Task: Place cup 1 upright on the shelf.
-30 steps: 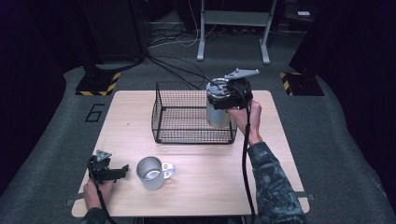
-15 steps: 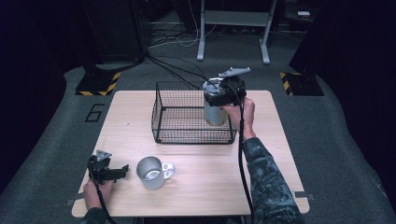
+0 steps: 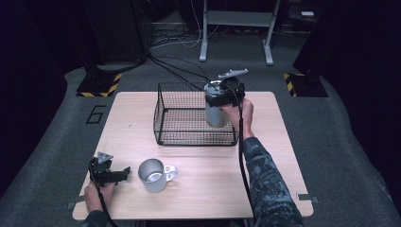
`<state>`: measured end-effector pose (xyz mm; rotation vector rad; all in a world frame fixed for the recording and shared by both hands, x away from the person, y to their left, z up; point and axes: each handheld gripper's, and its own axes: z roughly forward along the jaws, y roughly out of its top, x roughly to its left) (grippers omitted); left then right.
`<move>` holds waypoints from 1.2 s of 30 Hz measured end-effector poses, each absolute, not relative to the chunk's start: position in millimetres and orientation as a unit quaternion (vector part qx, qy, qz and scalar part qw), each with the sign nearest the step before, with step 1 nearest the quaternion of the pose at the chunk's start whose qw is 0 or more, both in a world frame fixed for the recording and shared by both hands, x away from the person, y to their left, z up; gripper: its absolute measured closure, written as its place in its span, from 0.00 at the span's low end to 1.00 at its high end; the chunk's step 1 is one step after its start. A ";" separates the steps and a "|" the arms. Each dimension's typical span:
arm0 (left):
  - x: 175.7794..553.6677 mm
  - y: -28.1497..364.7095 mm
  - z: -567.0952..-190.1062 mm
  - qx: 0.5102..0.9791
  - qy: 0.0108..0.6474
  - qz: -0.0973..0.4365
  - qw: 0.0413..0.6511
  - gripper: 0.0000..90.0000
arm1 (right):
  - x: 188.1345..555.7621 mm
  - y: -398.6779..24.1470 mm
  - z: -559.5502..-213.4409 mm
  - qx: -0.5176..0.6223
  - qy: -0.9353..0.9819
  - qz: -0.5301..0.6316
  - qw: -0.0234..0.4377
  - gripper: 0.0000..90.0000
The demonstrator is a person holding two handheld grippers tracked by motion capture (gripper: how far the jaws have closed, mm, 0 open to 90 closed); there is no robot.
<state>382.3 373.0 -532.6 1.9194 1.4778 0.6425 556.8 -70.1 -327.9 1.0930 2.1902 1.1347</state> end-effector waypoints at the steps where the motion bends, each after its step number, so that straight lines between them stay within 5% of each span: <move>1: 382.3 373.1 -532.3 0.728 0.561 0.242 0.310 0.00 | 557.7 -69.5 -329.4 0.396 0.792 0.409 0.219 0.04; 36: 382.3 373.0 -532.7 0.727 0.560 0.244 0.312 0.00 | 579.2 -52.6 -373.6 0.427 0.799 0.375 0.195 0.04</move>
